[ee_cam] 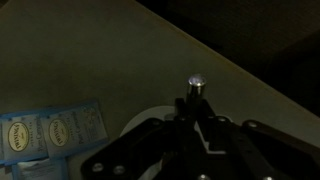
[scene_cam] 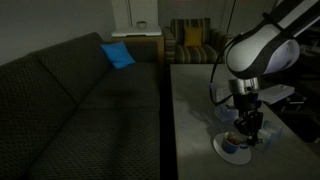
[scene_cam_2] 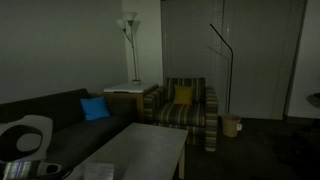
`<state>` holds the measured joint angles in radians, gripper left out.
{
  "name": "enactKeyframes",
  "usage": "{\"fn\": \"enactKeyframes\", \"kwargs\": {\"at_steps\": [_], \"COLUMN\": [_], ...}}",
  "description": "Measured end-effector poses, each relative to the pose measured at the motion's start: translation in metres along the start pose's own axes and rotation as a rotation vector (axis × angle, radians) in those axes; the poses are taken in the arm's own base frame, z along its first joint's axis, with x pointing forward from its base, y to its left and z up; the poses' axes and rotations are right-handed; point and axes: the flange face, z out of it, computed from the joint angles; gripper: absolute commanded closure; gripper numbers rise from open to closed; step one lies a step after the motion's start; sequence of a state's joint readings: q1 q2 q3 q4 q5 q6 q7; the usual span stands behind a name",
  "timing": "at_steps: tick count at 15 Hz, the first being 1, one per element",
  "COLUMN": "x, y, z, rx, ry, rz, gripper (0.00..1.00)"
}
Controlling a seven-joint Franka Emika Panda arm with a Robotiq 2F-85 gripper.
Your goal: Use the spoon to stir in the cup
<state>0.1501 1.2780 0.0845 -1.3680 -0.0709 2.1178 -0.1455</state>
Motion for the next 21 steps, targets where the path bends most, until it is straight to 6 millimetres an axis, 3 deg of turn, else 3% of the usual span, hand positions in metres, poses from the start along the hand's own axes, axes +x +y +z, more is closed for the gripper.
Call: {"fn": "enactKeyframes", "kwargs": {"at_steps": [12, 21], "x": [0.022, 0.021], "y": [0.017, 0.019], "z": [-0.016, -0.002], "rx": [-0.005, 0.0], "ry": [-0.011, -0.083], "rz": [0.017, 0.019], "gripper": [0.96, 0.96]}}
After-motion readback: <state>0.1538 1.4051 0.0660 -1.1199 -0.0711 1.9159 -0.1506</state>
